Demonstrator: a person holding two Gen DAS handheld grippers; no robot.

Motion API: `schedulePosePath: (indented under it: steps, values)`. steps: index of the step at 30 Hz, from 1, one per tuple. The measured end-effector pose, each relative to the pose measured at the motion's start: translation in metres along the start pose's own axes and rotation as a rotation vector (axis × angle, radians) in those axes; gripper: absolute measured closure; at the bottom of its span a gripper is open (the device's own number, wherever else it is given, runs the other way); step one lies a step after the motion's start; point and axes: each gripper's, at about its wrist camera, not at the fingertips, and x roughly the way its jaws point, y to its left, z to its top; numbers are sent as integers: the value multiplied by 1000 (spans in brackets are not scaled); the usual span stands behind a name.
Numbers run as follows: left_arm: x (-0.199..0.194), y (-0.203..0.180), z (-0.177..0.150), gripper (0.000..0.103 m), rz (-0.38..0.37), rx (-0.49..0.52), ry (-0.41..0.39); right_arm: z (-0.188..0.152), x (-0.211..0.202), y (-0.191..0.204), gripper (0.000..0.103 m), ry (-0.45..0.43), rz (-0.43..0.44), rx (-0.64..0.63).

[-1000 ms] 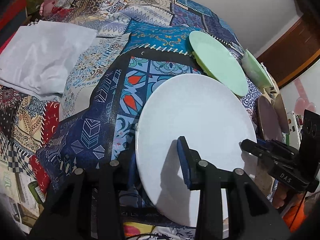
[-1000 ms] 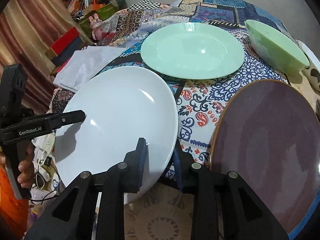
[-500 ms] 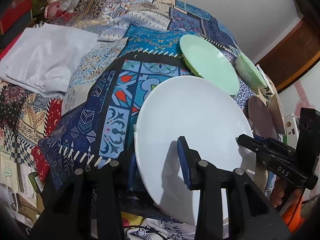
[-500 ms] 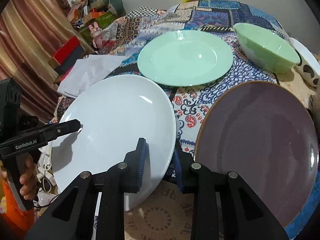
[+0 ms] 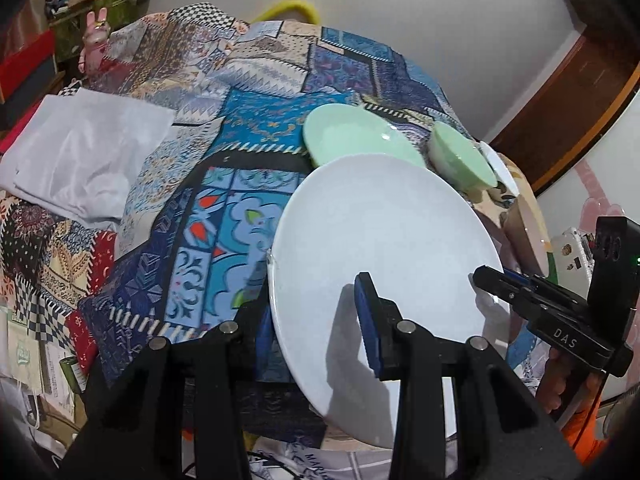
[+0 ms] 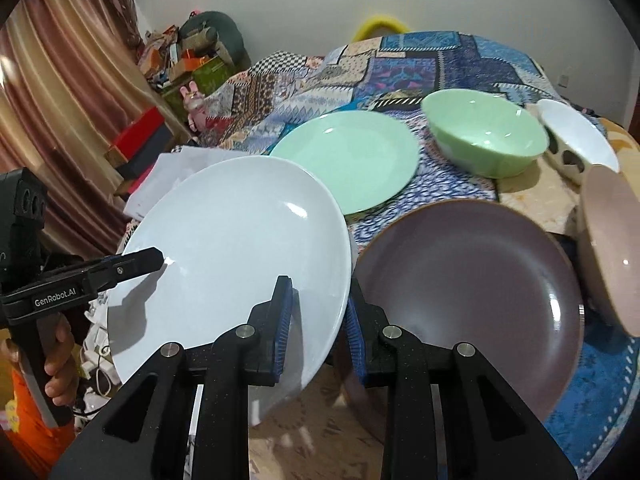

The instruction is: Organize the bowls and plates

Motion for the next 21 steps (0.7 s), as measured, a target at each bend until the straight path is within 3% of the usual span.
schedulePosePath:
  steps: [21]
  values:
    - [29,-98,7,67,-21,94,34,-10,-50,-78,79,-85,-13,96]
